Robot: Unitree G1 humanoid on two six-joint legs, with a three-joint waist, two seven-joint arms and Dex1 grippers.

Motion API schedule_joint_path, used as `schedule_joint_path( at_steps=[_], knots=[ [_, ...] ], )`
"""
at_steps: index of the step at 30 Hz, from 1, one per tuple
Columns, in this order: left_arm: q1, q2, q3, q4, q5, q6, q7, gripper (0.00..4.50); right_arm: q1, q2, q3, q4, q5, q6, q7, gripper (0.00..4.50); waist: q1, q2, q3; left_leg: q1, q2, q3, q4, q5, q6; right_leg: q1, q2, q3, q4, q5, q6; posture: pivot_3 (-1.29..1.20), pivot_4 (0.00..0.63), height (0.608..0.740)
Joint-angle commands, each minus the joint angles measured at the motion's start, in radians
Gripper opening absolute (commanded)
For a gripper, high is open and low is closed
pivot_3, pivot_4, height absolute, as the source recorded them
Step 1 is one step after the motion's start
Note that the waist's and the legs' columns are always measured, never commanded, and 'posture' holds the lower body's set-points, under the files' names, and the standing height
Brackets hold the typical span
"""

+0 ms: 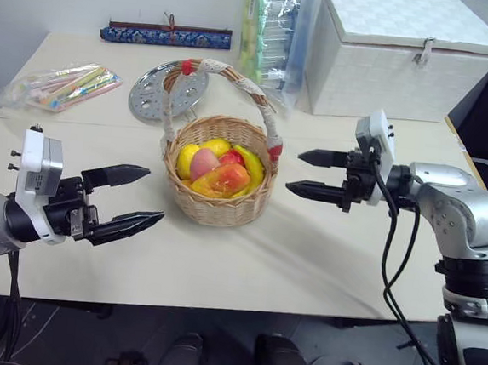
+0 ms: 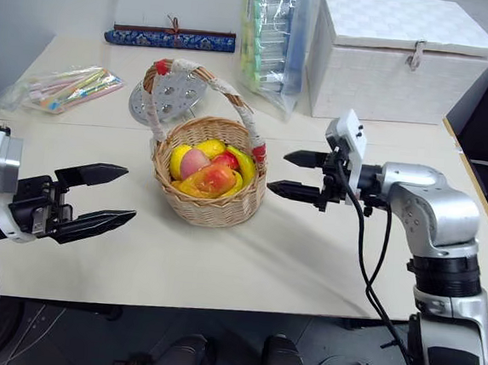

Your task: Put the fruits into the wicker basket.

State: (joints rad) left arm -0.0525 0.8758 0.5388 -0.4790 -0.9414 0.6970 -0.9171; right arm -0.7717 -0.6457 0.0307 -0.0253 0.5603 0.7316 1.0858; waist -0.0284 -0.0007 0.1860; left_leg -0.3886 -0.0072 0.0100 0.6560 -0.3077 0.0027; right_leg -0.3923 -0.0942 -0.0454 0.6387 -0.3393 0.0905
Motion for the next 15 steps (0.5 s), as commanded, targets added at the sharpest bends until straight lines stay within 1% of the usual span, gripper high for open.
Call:
schedule_joint_path(
  at_steps=[1, 3, 5, 7, 8, 11, 13, 15],
  knots=[
    [-0.011, 0.008, -0.006, 0.002, 0.003, -0.019, -0.007, 4.5, -0.053, 0.065, 0.033, 0.045, -0.038, -0.108, 0.013, 4.47, 0.0, 0.0, 0.0, 0.0, 0.0, 0.0, 0.0, 0.0, 0.0, 0.0, 0.0, 0.0, 0.0, 0.0, 0.0, 0.0, 0.15, 0.74],
    [-0.015, 0.008, -0.014, 0.002, 0.007, -0.023, -0.008, 4.5, -0.084, 0.111, 0.036, 0.076, -0.038, -0.121, 0.003, 4.47, 0.0, 0.0, 0.0, 0.0, 0.0, 0.0, 0.0, 0.0, 0.0, 0.0, 0.0, 0.0, 0.0, 0.0, 0.0, 0.0, 0.15, 0.74],
    [-0.013, 0.002, -0.011, -0.002, 0.009, -0.025, 0.002, 4.5, -0.096, 0.145, 0.041, 0.09, -0.042, -0.134, -0.005, 4.08, 0.0, 0.0, 0.0, 0.0, 0.0, 0.0, 0.001, 0.0, 0.0, 0.0, 0.0, 0.0, 0.0, 0.0, 0.0, 0.0, 0.15, 0.74],
    [-0.004, -0.004, -0.004, -0.01, 0.007, -0.025, 0.012, 4.5, -0.088, 0.155, 0.054, 0.096, -0.059, -0.159, 0.011, 3.53, 0.002, 0.0, 0.0, 0.0, 0.0, -0.001, 0.001, 0.0, 0.0, 0.0, 0.0, -0.001, 0.0, 0.0, 0.0, 0.0, 0.15, 0.74],
    [-0.001, -0.006, -0.002, -0.014, 0.004, -0.025, 0.015, 4.5, -0.085, 0.159, 0.054, 0.101, -0.066, -0.171, 0.01, 3.19, 0.003, 0.0, 0.0, -0.001, 0.0, -0.001, 0.001, 0.0, 0.0, 0.0, 0.0, -0.001, 0.0, 0.0, 0.0, 0.0, 0.15, 0.74],
    [-0.002, -0.017, 0.004, -0.019, -0.018, -0.02, 0.034, 4.5, -0.08, 0.168, 0.042, 0.106, -0.068, -0.18, -0.003, 2.18, 0.002, 0.0, 0.0, -0.001, 0.0, -0.002, 0.001, 0.0, 0.0, 0.0, -0.001, -0.001, 0.0, 0.0, 0.0, 0.0, 0.15, 0.74],
    [-0.009, -0.016, -0.004, -0.017, -0.016, -0.023, 0.038, 4.5, -0.069, 0.172, 0.024, 0.103, -0.063, -0.195, -0.013, 1.6, 0.001, 0.0, 0.0, -0.001, 0.0, -0.002, 0.001, 0.0, 0.0, 0.0, 0.0, -0.001, 0.0, 0.0, 0.0, 0.0, 0.15, 0.74],
    [-0.015, -0.017, -0.016, -0.018, -0.012, -0.025, 0.043, 4.5, -0.045, 0.168, 0.001, 0.084, -0.051, -0.209, -0.014, 0.92, 0.001, 0.0, 0.0, -0.001, 0.0, -0.002, 0.001, 0.0, 0.0, 0.0, 0.0, -0.001, 0.0, 0.0, 0.0, 0.0, 0.15, 0.74]
  ],
)
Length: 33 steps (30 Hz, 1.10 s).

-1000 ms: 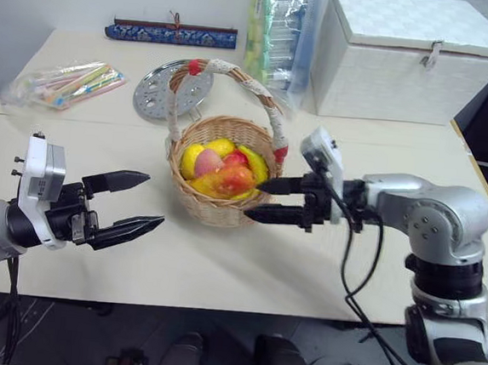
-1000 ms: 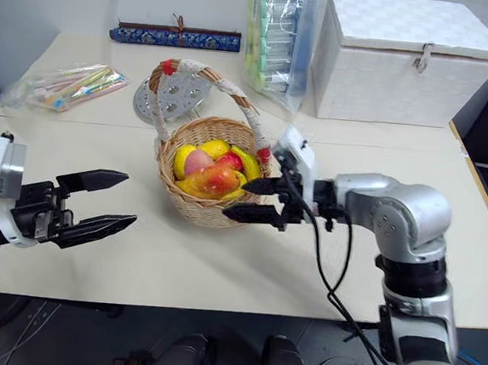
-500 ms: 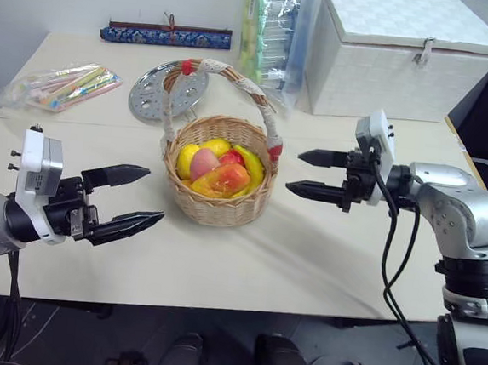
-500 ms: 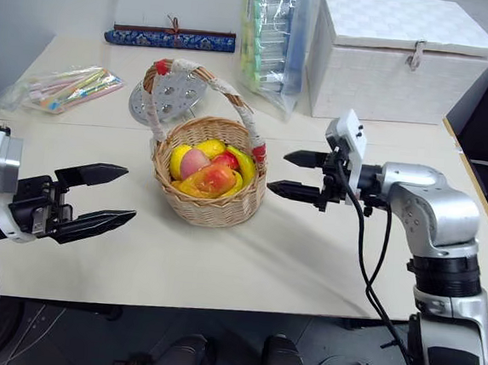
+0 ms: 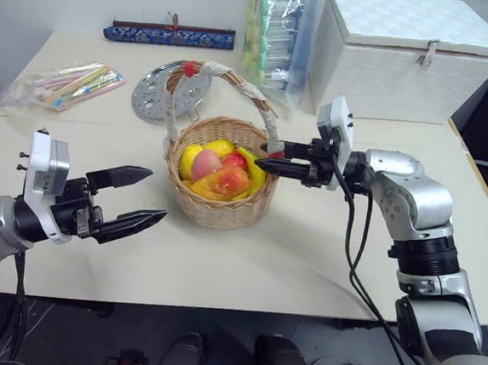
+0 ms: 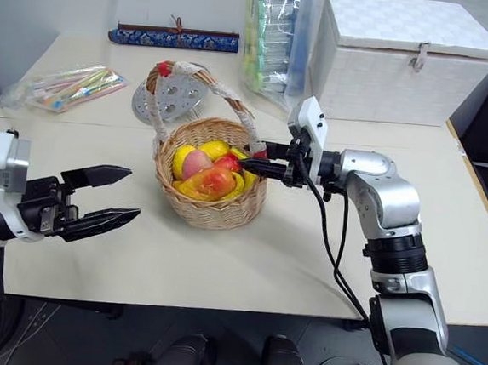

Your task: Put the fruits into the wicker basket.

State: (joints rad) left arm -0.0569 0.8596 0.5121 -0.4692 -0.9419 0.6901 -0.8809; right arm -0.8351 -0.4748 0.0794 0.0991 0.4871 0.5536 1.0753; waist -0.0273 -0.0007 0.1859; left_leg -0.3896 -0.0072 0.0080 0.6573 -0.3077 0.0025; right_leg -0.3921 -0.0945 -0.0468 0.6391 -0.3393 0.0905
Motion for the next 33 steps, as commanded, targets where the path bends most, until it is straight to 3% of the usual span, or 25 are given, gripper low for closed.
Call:
schedule_joint_path(
  at_steps=[1, 3, 8, 15, 21, 26, 33],
  knots=[
    [-0.015, -0.002, 0.004, -0.026, -0.01, -0.019, 0.008, 4.5, 0.035, -0.008, -0.06, -0.054, 0.029, -0.033, -0.004, 0.55, 0.001, 0.0, 0.0, 0.0, 0.0, 0.0, 0.0, 0.0, 0.0, 0.0, 0.0, 0.0, 0.0, 0.0, 0.0, 0.0, 0.15, 0.74],
    [-0.032, -0.001, -0.015, -0.019, -0.01, -0.017, 0.007, 4.5, 0.085, -0.024, -0.088, -0.105, 0.026, -0.044, -0.03, 0.17, 0.004, 0.0, 0.0, 0.0, 0.0, 0.0, 0.0, 0.0, 0.0, 0.0, 0.0, 0.0, 0.0, 0.0, 0.0, 0.0, 0.15, 0.74],
    [-0.081, 0.011, -0.069, 0.029, 0.01, -0.021, -0.027, 4.5, 0.219, -0.044, -0.259, -0.303, 0.177, 0.06, -0.143, 0.17, 0.012, 0.0, 0.0, 0.0, 0.0, 0.0, 0.001, 0.0, 0.0, 0.0, 0.0, 0.0, 0.0, 0.0, 0.0, 0.0, 0.15, 0.74],
    [-0.179, 0.005, -0.154, 0.113, 0.045, -0.033, -0.074, 4.5, 0.38, -0.141, -0.506, -0.46, 0.262, 0.129, -0.309, 0.17, 0.024, 0.0, 0.0, 0.0, 0.0, 0.0, 0.001, 0.0, 0.0, 0.0, 0.0, 0.0, 0.001, 0.0, 0.0, 0.0, 0.15, 0.74],
    [-0.226, -0.005, -0.186, 0.156, 0.069, -0.044, -0.095, 4.5, 0.442, -0.187, -0.517, -0.398, 0.13, -0.002, -0.365, 0.17, 0.019, 0.0, 0.0, 0.001, 0.0, 0.002, 0.0, 0.0, 0.0, 0.0, 0.001, 0.001, 0.002, 0.0, 0.0, 0.0, 0.15, 0.74],
    [-0.208, -0.006, -0.165, 0.137, 0.071, -0.044, -0.08, 4.5, 0.412, -0.115, -0.486, -0.253, 0.055, -0.124, -0.429, 0.17, 0.018, 0.0, 0.0, 0.001, 0.0, 0.003, 0.001, 0.0, 0.0, 0.0, 0.001, 0.002, 0.004, 0.0, 0.0, 0.0, 0.15, 0.74],
    [-0.121, 0.001, -0.097, 0.077, 0.056, -0.031, -0.053, 4.5, 0.447, -0.124, -0.421, -0.174, -0.009, -0.229, -0.377, 2.58, 0.021, 0.0, 0.0, 0.001, 0.0, 0.003, 0.002, 0.0, 0.0, 0.0, 0.0, 0.002, 0.003, 0.0, 0.0, 0.0, 0.15, 0.74]
  ],
)
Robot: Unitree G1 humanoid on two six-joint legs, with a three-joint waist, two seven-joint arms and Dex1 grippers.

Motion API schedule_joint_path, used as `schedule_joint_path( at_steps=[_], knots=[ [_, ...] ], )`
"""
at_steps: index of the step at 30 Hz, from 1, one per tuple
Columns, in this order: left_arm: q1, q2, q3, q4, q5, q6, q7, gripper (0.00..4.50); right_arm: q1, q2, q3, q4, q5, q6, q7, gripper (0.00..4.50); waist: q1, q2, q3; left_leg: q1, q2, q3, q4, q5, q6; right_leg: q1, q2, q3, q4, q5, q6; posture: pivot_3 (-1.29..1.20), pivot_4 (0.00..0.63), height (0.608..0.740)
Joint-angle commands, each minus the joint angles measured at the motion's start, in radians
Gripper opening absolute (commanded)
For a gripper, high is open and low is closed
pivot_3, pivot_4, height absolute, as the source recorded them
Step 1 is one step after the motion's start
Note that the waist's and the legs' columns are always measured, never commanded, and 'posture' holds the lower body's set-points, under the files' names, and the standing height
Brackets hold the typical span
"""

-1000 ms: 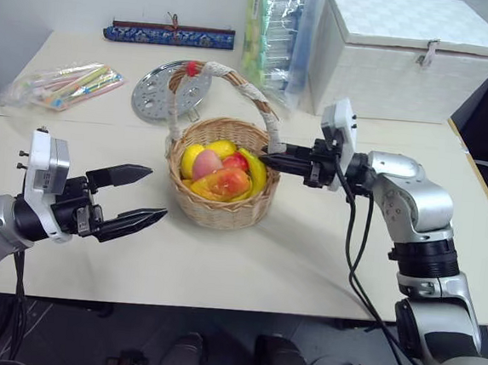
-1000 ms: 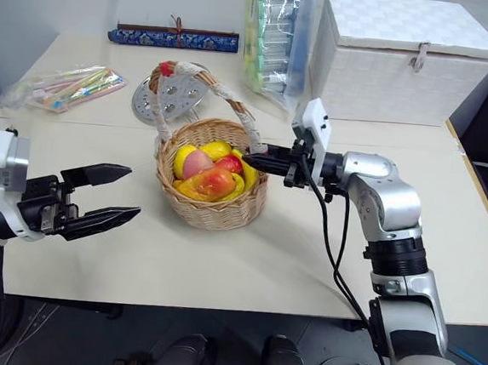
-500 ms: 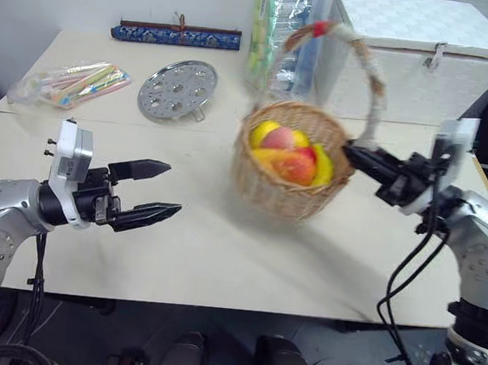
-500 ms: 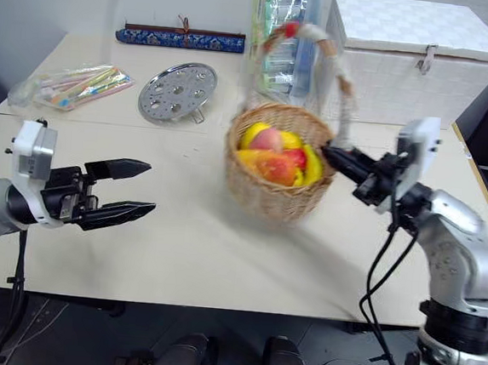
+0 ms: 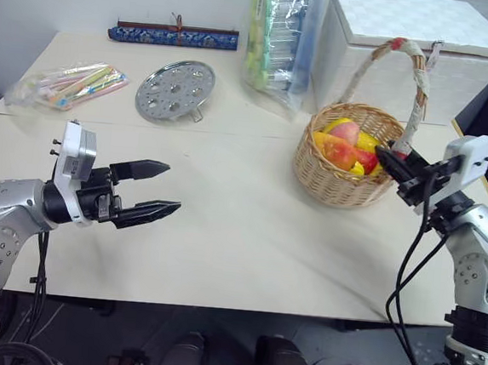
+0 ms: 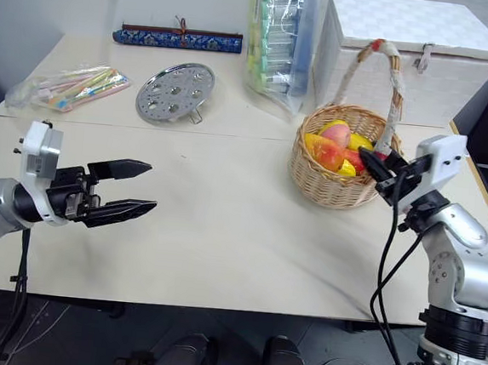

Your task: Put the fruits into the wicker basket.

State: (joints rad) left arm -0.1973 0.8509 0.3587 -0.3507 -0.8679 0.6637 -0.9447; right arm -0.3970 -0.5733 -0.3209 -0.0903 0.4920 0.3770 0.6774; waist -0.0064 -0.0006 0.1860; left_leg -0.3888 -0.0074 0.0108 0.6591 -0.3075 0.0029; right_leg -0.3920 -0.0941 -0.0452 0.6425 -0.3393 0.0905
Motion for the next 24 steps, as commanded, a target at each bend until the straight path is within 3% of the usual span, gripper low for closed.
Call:
schedule_joint_path(
  at_steps=[1, 6, 9, 15, 19, 24],
  knots=[
    [0.032, 0.01, 0.068, -0.048, -0.019, -0.004, 0.014, 4.5, 0.018, -0.04, -0.037, 0.04, -0.019, -0.066, 0.027, 2.83, 0.001, 0.0, 0.0, 0.0, 0.0, 0.0, 0.0, 0.0, 0.0, 0.0, 0.0, 0.0, 0.0, 0.0, 0.0, 0.0, 0.15, 0.74],
    [0.133, 0.01, 0.1, -0.072, 0.022, -0.029, 0.007, 4.5, 0.137, -0.163, -0.063, 0.119, -0.076, -0.168, 0.141, 4.47, 0.01, 0.0, 0.0, 0.0, 0.0, 0.0, 0.001, -0.001, 0.001, 0.002, -0.001, -0.001, -0.001, 0.0, 0.0, 0.0, 0.15, 0.74],
    [0.227, 0.01, 0.086, -0.062, 0.12, -0.101, -0.011, 4.5, 0.228, -0.225, -0.046, 0.119, -0.107, -0.291, 0.263, 4.47, 0.006, 0.0, 0.0, 0.001, 0.0, 0.0, 0.001, -0.001, 0.001, 0.002, -0.001, 0.0, -0.001, 0.0, 0.0, 0.0, 0.15, 0.74],
    [0.381, -0.035, 0.015, 0.005, 0.352, -0.364, -0.043, 4.5, 0.332, -0.228, 0.049, 0.055, -0.125, -0.456, 0.437, 4.47, -0.004, 0.001, 0.0, 0.005, 0.0, 0.001, 0.0, -0.001, 0.001, 0.003, 0.0, 0.001, -0.004, 0.0, 0.0, 0.0, 0.15, 0.74],
    [0.415, -0.099, -0.044, 0.077, 0.487, -0.554, -0.02, 4.5, 0.337, -0.165, 0.196, 0.012, -0.136, -0.513, 0.508, 4.47, 0.001, 0.0, 0.0, 0.007, 0.0, 0.001, 0.0, -0.001, 0.002, 0.007, 0.0, 0.001, -0.006, 0.0, 0.0, 0.0, 0.15, 0.74],
    [0.401, -0.151, -0.084, 0.111, 0.527, -0.612, 0.009, 4.5, 0.309, -0.064, 0.331, 0.021, -0.169, -0.578, 0.51, 4.47, 0.007, 0.0, -0.001, 0.009, 0.0, -0.001, 0.0, -0.002, 0.003, 0.01, -0.001, 0.0, -0.007, 0.0, 0.0, 0.0, 0.15, 0.74]
  ],
)
